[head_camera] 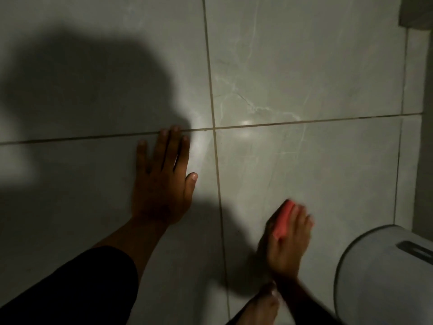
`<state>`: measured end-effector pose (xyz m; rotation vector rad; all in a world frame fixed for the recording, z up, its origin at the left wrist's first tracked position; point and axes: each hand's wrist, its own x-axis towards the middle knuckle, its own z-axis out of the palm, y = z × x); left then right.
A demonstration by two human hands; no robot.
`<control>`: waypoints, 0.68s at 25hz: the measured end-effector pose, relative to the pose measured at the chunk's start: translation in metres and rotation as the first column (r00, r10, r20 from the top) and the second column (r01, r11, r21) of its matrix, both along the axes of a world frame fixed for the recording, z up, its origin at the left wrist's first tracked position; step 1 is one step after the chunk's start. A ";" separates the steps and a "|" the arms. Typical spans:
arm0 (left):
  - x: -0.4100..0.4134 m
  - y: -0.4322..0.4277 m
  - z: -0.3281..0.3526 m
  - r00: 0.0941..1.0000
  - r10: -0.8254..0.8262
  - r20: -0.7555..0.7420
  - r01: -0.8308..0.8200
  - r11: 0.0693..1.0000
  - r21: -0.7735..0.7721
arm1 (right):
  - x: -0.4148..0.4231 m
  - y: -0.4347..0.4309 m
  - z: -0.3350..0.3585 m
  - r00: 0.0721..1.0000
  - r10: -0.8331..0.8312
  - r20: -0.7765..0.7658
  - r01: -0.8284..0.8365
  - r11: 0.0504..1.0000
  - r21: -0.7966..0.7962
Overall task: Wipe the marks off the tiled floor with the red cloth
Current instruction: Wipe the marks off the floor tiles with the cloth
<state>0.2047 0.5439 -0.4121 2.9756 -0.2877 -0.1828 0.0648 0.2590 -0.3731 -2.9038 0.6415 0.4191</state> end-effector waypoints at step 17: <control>0.001 0.000 0.006 0.999 0.005 -0.032 -0.005 1.000 0.010 | 0.244 0.050 -0.026 0.934 0.256 0.248 -0.254 0.966 -0.040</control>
